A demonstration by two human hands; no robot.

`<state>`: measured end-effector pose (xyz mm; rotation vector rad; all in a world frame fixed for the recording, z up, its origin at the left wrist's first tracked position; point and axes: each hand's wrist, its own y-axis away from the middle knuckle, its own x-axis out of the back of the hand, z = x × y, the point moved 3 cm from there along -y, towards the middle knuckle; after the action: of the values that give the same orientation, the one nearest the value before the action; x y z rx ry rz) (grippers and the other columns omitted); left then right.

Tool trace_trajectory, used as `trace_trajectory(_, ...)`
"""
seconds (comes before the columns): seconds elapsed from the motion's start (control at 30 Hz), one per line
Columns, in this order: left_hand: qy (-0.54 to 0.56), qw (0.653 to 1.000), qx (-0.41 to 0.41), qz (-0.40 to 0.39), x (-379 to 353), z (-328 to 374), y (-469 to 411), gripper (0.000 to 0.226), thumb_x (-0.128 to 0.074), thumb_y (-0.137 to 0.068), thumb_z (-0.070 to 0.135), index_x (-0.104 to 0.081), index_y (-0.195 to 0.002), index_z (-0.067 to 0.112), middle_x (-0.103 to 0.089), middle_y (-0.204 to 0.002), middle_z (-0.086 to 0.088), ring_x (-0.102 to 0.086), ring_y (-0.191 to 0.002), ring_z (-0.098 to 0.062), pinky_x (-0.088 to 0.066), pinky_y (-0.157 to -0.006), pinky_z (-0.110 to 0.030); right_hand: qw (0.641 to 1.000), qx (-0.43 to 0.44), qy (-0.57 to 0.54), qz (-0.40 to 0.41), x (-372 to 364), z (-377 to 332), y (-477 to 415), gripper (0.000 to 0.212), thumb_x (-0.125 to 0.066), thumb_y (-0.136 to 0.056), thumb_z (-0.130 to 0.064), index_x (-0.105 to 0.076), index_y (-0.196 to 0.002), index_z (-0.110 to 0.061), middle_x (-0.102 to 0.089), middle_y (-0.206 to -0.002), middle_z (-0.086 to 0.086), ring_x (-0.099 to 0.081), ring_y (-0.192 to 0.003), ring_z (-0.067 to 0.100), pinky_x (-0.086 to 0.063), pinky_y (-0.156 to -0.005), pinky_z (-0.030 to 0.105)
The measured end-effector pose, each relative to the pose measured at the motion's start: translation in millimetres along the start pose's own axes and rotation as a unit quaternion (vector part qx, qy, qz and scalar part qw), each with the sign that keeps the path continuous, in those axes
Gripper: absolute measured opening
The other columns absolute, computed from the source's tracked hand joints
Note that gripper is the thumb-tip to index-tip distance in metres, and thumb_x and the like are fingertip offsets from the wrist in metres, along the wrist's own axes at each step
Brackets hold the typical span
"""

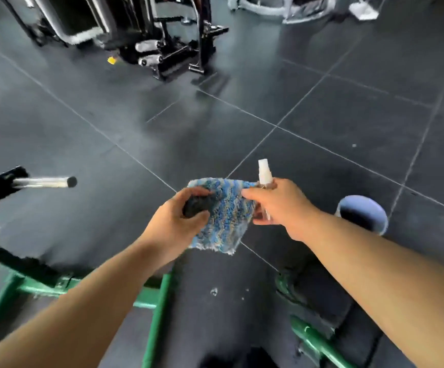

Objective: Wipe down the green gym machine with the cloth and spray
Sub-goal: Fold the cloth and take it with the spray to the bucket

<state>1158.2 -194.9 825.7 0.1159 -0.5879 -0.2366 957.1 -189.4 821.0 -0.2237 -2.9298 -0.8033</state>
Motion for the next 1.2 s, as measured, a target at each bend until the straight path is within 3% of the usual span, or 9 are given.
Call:
trace_trajectory(0.2,-0.101,0.981,-0.069,-0.151,-84.4,66.0,-169.3,0.054,-0.062,-0.081,0.01,-0.053,-0.119,0.047,-0.06,-0.099,0.014,-0.057,-0.074,0.0,-0.039,-0.055,-0.004,0.984,-0.057,-0.121,0.118,111.9,-5.7,-112.9,0.023,-0.076,-0.083,-0.018,-0.062,-0.1,-0.012,-0.064,-0.089,0.01,-0.062,-0.071,0.018,-0.059,-0.064,0.033)
trace_trajectory(0.33,-0.153,0.961,-0.111,-0.2,-144.9,104.6,-268.4,0.056,-0.063,-0.082,0.015,-0.049,-0.129,0.041,-0.057,-0.117,0.013,-0.059,-0.096,-0.013,-0.048,-0.082,-0.024,0.965,-0.081,-0.181,0.17,172.4,-11.0,-180.6,0.026,-0.074,-0.085,-0.016,-0.06,-0.106,-0.009,-0.063,-0.084,0.01,-0.058,-0.062,0.015,-0.053,-0.055,0.027)
trace_trajectory(0.53,-0.195,0.906,-0.191,-0.323,-223.4,160.8,-343.2,0.048,-0.056,-0.092,0.019,-0.043,-0.133,0.041,-0.047,-0.12,0.018,-0.055,-0.1,-0.008,-0.044,-0.088,-0.025,0.932,-0.15,-0.204,0.26,252.7,-3.8,-212.3,0.026,-0.071,-0.085,-0.015,-0.06,-0.108,-0.008,-0.066,-0.09,0.015,-0.062,-0.069,0.017,-0.059,-0.064,0.032)
trace_trajectory(0.67,-0.225,0.854,-0.267,-0.384,-288.4,195.4,-392.8,0.047,-0.053,-0.092,0.018,-0.043,-0.13,0.044,-0.05,-0.122,0.019,-0.056,-0.064,-0.005,-0.047,-0.066,-0.027,0.893,-0.177,-0.251,0.329,302.4,7.3,-224.7,0.021,-0.067,-0.085,-0.012,-0.064,-0.106,-0.008,-0.071,-0.094,0.014,-0.066,-0.071,0.016,-0.053,-0.053,0.024)
trace_trajectory(0.77,-0.251,0.791,-0.329,-0.45,-343.5,215.2,-422.8,0.052,-0.052,-0.093,0.018,-0.039,-0.137,0.043,-0.043,-0.137,0.019,-0.061,-0.088,-0.008,-0.049,-0.079,-0.031,0.846,-0.2,-0.287,0.403,331.2,19.9,-233.1,0.013,-0.067,-0.085,-0.012,-0.065,-0.098,-0.014,-0.07,-0.086,0.007,-0.067,-0.071,0.017,-0.055,-0.058,0.027)
trace_trajectory(0.93,-0.268,0.691,-0.392,-0.545,-429.2,244.4,-454.7,0.055,-0.05,-0.094,0.018,-0.037,-0.139,0.046,-0.034,-0.145,0.024,-0.052,-0.119,-0.009,-0.044,-0.095,-0.027,0.756,-0.24,-0.335,0.508,359.9,48.9,-246.1,0.013,-0.068,-0.081,-0.011,-0.065,-0.094,-0.013,-0.073,-0.085,0.01,-0.068,-0.067,0.017,-0.056,-0.06,0.031)
trace_trajectory(1.0,-0.301,0.64,-0.422,-0.568,-462.6,251.2,-457.1,0.054,-0.048,-0.094,0.02,-0.035,-0.14,0.046,-0.03,-0.148,0.024,-0.056,-0.114,-0.013,-0.047,-0.092,-0.03,0.716,-0.269,-0.346,0.544,368.1,64.8,-247.2,0.009,-0.069,-0.08,-0.011,-0.065,-0.087,-0.013,-0.07,-0.076,0.009,-0.064,-0.063,0.018,-0.058,-0.063,0.038)
trace_trajectory(1.13,-0.357,0.566,-0.451,-0.59,-511.5,254.5,-456.6,0.054,-0.045,-0.097,0.024,-0.03,-0.143,0.047,-0.022,-0.152,0.024,-0.059,-0.083,-0.013,-0.048,-0.075,-0.029,0.683,-0.298,-0.349,0.568,380.0,88.0,-243.6,0.006,-0.071,-0.078,-0.01,-0.065,-0.079,-0.012,-0.064,-0.061,0.005,-0.06,-0.057,0.02,-0.058,-0.067,0.042)
trace_trajectory(1.2,-0.378,0.546,-0.464,-0.587,-534.8,259.5,-454.5,0.054,-0.043,-0.098,0.025,-0.028,-0.145,0.047,-0.018,-0.154,0.024,-0.057,-0.082,-0.013,-0.047,-0.073,-0.026,0.676,-0.304,-0.359,0.567,389.8,99.4,-246.8,0.004,-0.069,-0.079,-0.011,-0.066,-0.079,-0.012,-0.064,-0.061,0.006,-0.06,-0.057,0.021,-0.058,-0.067,0.042)
